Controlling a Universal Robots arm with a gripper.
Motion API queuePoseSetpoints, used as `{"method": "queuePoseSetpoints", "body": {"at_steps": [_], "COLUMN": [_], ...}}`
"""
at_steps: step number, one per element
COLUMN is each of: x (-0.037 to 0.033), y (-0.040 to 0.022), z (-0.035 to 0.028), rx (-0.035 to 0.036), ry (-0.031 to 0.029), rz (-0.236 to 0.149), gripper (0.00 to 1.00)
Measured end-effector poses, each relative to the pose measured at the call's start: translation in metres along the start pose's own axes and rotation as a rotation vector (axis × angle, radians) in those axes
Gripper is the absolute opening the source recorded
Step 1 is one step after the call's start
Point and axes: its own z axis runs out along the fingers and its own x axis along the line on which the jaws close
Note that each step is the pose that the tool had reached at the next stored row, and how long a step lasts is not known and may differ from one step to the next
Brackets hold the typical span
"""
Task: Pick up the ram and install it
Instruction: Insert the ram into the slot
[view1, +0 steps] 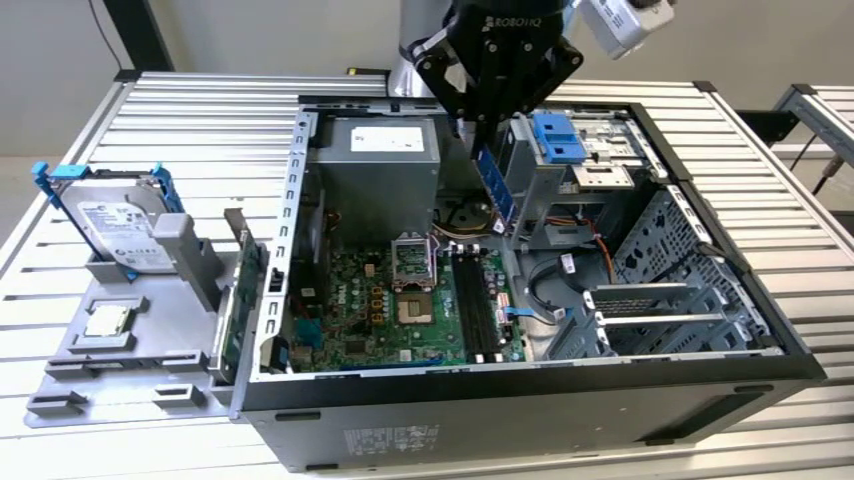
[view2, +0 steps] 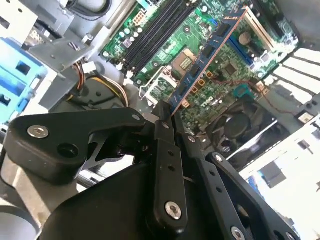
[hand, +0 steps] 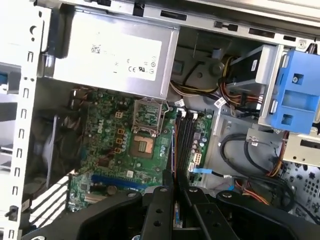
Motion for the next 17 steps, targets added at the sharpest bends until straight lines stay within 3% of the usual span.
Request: {"method": "queuePoseSetpoints", "body": {"at_steps": [7,17], "x": [0.0000,0.0000], "y": [0.0000,0.0000], "z": [0.0015,0.0018], "rx": [-0.0015,-0.0015], "ry": [0.0032,0.0037], "rz": [0.120,0.138], "gripper": [0.00,0.00]}}
